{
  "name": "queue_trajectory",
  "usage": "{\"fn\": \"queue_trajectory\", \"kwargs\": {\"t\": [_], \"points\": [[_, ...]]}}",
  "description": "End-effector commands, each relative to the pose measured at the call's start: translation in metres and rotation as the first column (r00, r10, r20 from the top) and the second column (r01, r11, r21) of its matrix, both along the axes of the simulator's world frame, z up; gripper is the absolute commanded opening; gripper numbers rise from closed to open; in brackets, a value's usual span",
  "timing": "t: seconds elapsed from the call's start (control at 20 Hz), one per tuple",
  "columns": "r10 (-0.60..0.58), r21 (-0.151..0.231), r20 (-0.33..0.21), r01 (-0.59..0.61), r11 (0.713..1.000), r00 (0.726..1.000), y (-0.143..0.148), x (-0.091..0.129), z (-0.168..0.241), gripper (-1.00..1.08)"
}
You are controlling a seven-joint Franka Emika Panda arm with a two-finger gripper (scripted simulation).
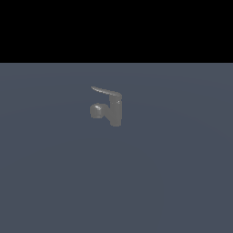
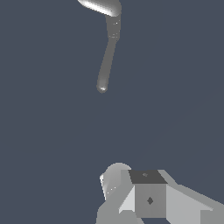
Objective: Turn on the faucet by rotating a designated handle.
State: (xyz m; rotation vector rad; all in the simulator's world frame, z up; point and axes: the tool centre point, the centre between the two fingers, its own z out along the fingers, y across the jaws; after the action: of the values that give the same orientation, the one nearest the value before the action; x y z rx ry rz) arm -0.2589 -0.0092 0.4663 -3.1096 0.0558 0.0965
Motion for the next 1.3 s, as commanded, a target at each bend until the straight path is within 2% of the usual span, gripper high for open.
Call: {"fn": "queue_trajectory", "kwargs": {"t": [0.0,0.35,0.75,1.0,1.25], "points": [[0.0,0.0,0.0,0.0,1.0,1.0,0.0,0.0,0.0,-1.0],[0.005,0.022,0.018,-0.005,1.0,1.0,-0.002,0.0,0.009,-1.0],[-0.001,0.027,0.019,0.0,1.0,1.0,-0.002,0.002,0.01,-1.0],[-0.04,0.045,0.014,0.039,0.998,0.999,-0.001,0.015,0.01,-1.0],[-0.11,0.074,0.002,0.109,0.991,0.994,0.002,0.036,0.01,-1.0]]}}
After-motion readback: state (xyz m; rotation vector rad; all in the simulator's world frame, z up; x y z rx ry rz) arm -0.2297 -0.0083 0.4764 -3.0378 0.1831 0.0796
